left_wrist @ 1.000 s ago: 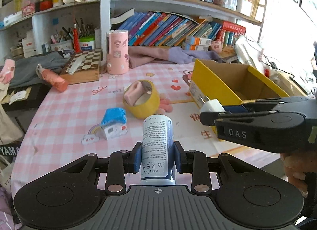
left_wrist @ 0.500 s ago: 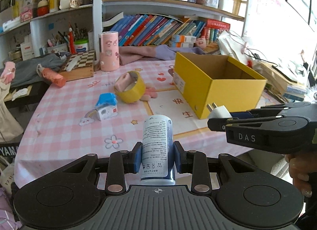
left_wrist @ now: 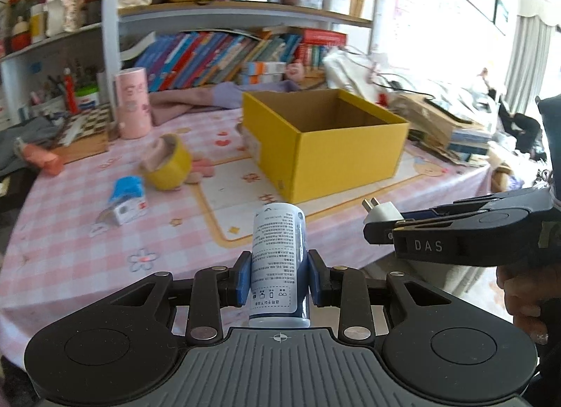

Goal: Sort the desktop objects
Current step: 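Carry the spray bottle and charger plug toward the yellow box with both grippers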

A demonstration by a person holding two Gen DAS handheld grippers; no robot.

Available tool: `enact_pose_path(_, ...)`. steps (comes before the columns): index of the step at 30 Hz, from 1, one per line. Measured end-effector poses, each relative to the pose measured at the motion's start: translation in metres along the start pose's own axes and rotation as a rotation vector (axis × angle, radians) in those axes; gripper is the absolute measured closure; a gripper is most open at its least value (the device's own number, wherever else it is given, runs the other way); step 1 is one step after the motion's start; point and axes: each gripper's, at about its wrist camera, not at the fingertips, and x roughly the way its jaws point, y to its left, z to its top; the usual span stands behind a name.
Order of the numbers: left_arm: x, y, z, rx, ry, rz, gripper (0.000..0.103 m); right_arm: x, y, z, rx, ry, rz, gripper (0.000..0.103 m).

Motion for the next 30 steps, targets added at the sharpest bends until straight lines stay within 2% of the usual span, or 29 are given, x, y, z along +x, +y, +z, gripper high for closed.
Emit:
enact_pose_path(5,0.008,-0.013,0.003,0.033,0.005,-0.066,0.072,-0.011,-0.013,-0.008,0.023,0.006,-0.054,0.078)
enact_pose_path(15,0.022,-0.035,0.008,0.091,0.019,-0.148,0.072,-0.022,-0.037,-0.016,0.078,0.016,-0.123,0.078)
enact_pose_path(30,0.037,-0.053,0.017,0.138,0.034,-0.179,0.072,-0.022,-0.063,-0.015,0.133,0.022,-0.152,0.078)
